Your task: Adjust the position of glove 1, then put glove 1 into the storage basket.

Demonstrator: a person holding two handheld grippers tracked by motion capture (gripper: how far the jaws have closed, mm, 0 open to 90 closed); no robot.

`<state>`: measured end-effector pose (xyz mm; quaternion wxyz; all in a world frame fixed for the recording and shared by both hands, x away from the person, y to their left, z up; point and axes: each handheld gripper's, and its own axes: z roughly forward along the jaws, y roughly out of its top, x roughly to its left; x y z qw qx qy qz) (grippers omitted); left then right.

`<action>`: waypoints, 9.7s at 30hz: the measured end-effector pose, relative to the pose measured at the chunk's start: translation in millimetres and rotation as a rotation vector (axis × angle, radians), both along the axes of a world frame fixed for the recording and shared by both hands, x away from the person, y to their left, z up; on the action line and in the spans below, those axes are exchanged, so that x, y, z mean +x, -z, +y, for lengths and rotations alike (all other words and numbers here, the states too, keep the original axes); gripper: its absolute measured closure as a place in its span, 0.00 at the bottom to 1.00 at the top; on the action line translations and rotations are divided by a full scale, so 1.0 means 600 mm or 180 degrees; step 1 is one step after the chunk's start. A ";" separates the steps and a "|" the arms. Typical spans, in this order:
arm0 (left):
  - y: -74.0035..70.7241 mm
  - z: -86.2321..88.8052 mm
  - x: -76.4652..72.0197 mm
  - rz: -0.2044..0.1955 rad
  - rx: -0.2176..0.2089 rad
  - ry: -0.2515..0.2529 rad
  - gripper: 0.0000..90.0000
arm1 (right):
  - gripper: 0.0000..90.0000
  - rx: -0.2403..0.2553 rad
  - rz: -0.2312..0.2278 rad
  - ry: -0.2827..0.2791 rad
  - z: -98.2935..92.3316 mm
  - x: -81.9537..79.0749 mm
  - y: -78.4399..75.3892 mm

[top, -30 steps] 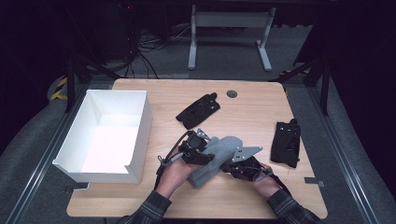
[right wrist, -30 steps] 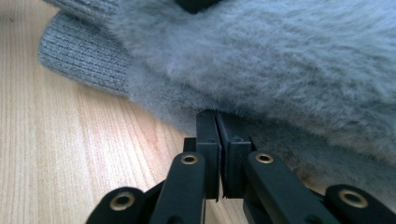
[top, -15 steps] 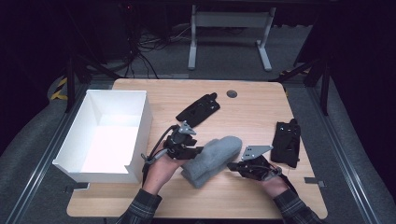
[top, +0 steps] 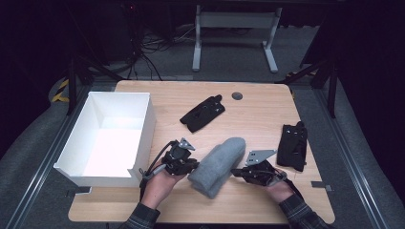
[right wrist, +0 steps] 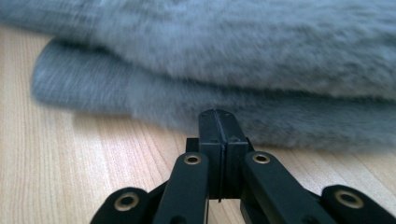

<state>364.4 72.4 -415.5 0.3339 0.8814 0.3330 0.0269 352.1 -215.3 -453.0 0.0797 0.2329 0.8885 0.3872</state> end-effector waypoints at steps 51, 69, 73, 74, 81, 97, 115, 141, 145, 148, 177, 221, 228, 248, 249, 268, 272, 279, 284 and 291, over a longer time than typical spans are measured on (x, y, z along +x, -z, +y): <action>0.069 -0.128 0.064 0.0208 -0.0242 0.0175 0.19 | 0.17 -0.0155 -0.0165 0.0236 -0.038 0.007 0.028; 0.060 -0.136 0.059 0.0359 -0.0260 0.0394 0.67 | 0.11 -0.0127 -0.0170 0.0233 -0.039 0.010 0.032; 0.057 -0.134 0.058 0.0368 -0.0268 0.0394 0.73 | 0.10 -0.0131 -0.0171 0.0227 -0.039 0.010 0.032; 0.055 -0.133 0.057 0.0362 -0.0281 0.0385 0.74 | 0.10 -0.0138 -0.0169 0.0228 -0.039 0.010 0.031; 0.038 -0.121 0.056 0.0345 -0.0323 0.0384 0.75 | 0.09 -0.0145 -0.0153 0.0240 -0.040 0.011 0.031; -0.023 -0.075 0.059 0.0075 -0.0462 0.0245 0.75 | 0.08 -0.0157 -0.0161 0.0264 -0.040 0.011 0.032; -0.121 -0.013 0.070 -0.0202 -0.0477 -0.0083 0.75 | 0.08 -0.0158 -0.0163 0.0265 -0.040 0.011 0.032; -0.255 0.165 0.079 -0.0534 -0.0449 -0.0693 0.75 | 0.08 -0.0158 -0.0161 0.0269 -0.039 0.011 0.032; -0.271 0.205 0.076 -0.0577 -0.0459 -0.0826 0.75 | 0.08 -0.0159 -0.0166 0.0267 -0.039 0.011 0.032; -0.277 0.229 0.073 -0.0587 -0.0461 -0.0924 0.75 | 0.07 -0.0160 -0.0165 0.0272 -0.039 0.011 0.032; -0.185 0.408 0.080 -0.0208 -0.0423 -0.1644 0.75 | 0.07 -0.0159 -0.0168 0.0304 -0.039 0.012 0.032; -0.022 0.397 0.144 0.0097 0.0029 -0.1902 0.19 | 0.07 -0.0159 -0.0166 0.0307 -0.039 0.012 0.032; -0.060 0.390 0.139 -0.0078 -0.0039 -0.1854 0.17 | 0.07 -0.0160 -0.0168 0.0305 -0.039 0.012 0.032; -0.186 0.295 0.112 -0.0572 -0.0319 -0.1321 0.17 | 0.07 -0.0162 -0.0165 0.0317 -0.039 0.012 0.032; -0.190 0.288 0.111 -0.0576 -0.0326 -0.1285 0.17 | 0.07 -0.0162 -0.0166 0.0316 -0.039 0.012 0.032; -0.195 0.106 0.087 -0.0628 -0.0456 -0.0523 0.16 | 0.03 -0.0196 -0.0151 0.0376 -0.037 0.013 0.032; -0.181 0.078 0.085 -0.0578 -0.0448 -0.0421 0.16 | 0.01 -0.0215 -0.0136 0.0392 -0.037 0.013 0.033; -0.166 0.031 0.078 -0.0584 -0.0252 -0.0264 0.15 | 0.00 -0.0208 -0.0134 0.0392 -0.036 0.014 0.033; -0.151 0.006 0.074 -0.0596 -0.0190 -0.0148 0.14 | 0.00 -0.0210 -0.0128 0.0387 -0.037 0.015 0.033; -0.133 -0.014 0.065 -0.0677 -0.0309 -0.0083 0.15 | 0.04 -0.0315 -0.0065 0.0383 -0.040 0.015 0.026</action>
